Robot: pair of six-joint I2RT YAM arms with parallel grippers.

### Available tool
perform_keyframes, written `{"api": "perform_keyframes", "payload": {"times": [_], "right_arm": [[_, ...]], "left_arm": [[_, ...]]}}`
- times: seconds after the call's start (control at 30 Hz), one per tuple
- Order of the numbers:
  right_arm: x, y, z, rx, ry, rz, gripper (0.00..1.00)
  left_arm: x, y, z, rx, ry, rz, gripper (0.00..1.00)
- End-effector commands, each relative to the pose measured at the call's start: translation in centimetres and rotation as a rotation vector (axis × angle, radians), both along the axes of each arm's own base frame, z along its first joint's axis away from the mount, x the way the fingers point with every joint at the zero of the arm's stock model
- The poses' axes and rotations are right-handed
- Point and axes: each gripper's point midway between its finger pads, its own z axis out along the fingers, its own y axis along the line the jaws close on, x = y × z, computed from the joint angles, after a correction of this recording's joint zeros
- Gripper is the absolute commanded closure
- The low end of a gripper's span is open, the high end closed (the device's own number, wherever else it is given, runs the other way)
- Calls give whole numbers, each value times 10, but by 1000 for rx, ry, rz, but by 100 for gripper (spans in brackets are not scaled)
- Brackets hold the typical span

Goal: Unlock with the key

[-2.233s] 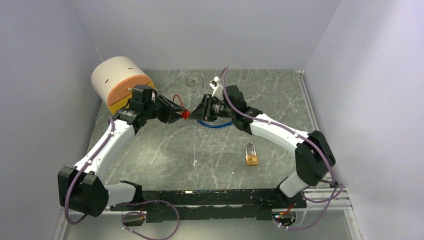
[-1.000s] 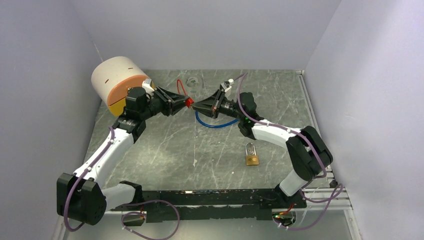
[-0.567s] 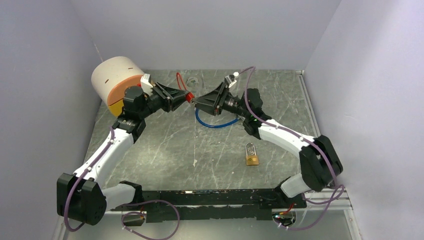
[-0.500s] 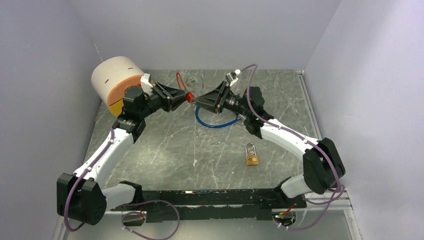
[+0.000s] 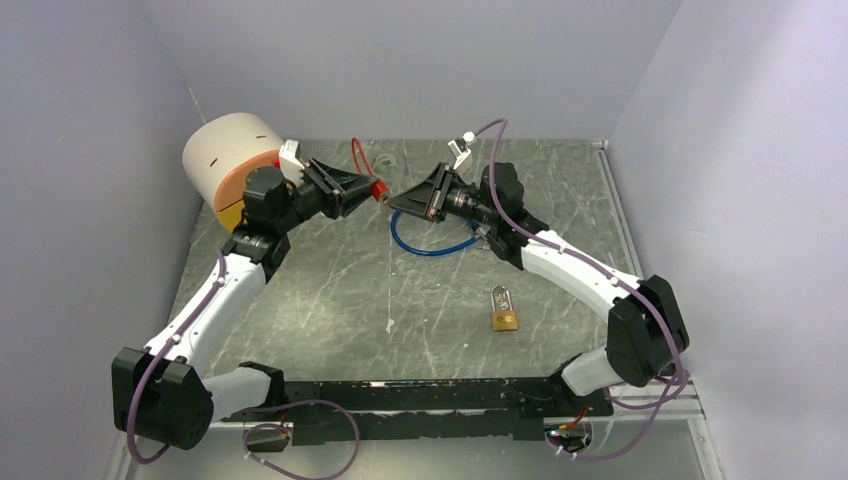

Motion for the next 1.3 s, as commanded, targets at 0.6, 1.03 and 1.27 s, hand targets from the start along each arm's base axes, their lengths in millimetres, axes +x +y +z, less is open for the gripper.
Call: {"api": "perform_keyframes", "payload": {"times": [0.6, 1.03, 1.27], "right_arm": [[14, 8, 24, 16, -85, -1, 88], [2, 11, 52, 268, 94, 99, 100], [-10, -9, 87, 628, 275, 212, 100]], "left_arm": [[-5, -2, 27, 9, -100, -28, 97], [-10, -3, 54, -61, -195, -43, 98], [-17, 0, 87, -134, -324, -43, 97]]}}
